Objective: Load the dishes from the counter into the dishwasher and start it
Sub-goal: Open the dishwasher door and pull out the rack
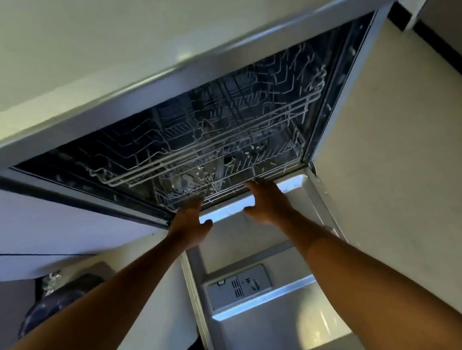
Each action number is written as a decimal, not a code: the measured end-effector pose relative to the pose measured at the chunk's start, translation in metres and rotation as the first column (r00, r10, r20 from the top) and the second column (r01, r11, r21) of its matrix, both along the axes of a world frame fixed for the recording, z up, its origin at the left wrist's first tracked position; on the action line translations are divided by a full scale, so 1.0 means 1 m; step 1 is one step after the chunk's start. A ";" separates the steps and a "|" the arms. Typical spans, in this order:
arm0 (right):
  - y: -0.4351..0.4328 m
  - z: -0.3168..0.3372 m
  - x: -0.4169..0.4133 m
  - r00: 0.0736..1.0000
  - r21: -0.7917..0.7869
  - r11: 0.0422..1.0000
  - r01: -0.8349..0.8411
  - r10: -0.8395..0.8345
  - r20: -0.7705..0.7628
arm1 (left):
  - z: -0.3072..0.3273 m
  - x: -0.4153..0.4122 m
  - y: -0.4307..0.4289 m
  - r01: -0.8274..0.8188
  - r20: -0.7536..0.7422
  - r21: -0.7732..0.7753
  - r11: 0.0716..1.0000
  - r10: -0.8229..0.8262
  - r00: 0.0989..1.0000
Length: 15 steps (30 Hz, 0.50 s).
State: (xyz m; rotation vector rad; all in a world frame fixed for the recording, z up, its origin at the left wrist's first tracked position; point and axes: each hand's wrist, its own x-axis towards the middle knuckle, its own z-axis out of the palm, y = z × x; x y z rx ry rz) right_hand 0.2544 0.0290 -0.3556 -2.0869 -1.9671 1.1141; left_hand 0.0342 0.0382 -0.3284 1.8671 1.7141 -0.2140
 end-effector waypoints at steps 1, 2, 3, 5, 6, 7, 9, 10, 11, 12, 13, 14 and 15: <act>0.005 -0.007 -0.006 0.999 0.053 0.998 -0.023 0.021 0.043 | -0.012 -0.004 0.008 0.010 0.001 0.000 1.000 -0.010 1.000; 0.010 -0.014 -0.011 0.996 0.119 0.992 -0.052 0.042 0.084 | -0.022 -0.007 0.014 0.014 0.004 0.003 1.000 -0.014 1.000; 0.016 -0.020 -0.017 0.991 0.185 0.980 -0.078 0.056 0.121 | -0.033 -0.010 0.021 0.017 -0.005 0.004 1.000 -0.017 1.000; 0.030 -0.029 -0.027 0.983 0.268 0.955 -0.124 0.081 0.166 | -0.052 -0.015 0.035 0.054 -0.057 0.008 0.999 -0.053 0.997; 0.037 -0.034 -0.029 0.978 0.276 0.950 -0.148 0.098 0.185 | -0.061 -0.017 0.042 0.072 -0.075 0.012 0.997 -0.071 0.995; 0.042 -0.042 -0.031 0.973 0.261 0.952 -0.161 0.108 0.204 | -0.070 -0.018 0.049 0.094 -0.091 0.011 0.995 -0.093 0.991; 0.048 -0.054 -0.032 0.959 0.206 0.961 -0.187 0.133 0.250 | -0.083 -0.017 0.056 0.137 -0.116 0.011 0.990 -0.135 0.984; 0.050 -0.060 -0.032 0.951 0.171 0.965 -0.198 0.147 0.273 | -0.087 -0.015 0.058 0.157 -0.114 0.002 0.988 -0.156 0.981; 0.052 -0.063 -0.030 0.944 0.134 0.969 -0.205 0.160 0.289 | -0.092 -0.013 0.059 0.178 -0.112 -0.002 0.984 -0.177 0.978; 0.053 -0.066 -0.027 0.939 0.103 0.973 -0.209 0.170 0.299 | -0.096 -0.012 0.060 0.201 -0.118 -0.001 0.980 -0.199 0.973; 0.053 -0.068 -0.026 0.935 0.083 0.974 -0.210 0.175 0.309 | -0.101 -0.011 0.060 0.221 -0.126 -0.009 0.975 -0.221 0.967; 0.053 -0.069 -0.025 0.934 0.078 0.975 -0.207 0.173 0.313 | -0.105 -0.012 0.059 0.238 -0.124 -0.025 0.971 -0.239 0.963; 0.054 -0.070 -0.026 0.937 0.086 0.976 -0.199 0.164 0.310 | -0.111 -0.014 0.057 0.253 -0.125 -0.041 0.967 -0.256 0.959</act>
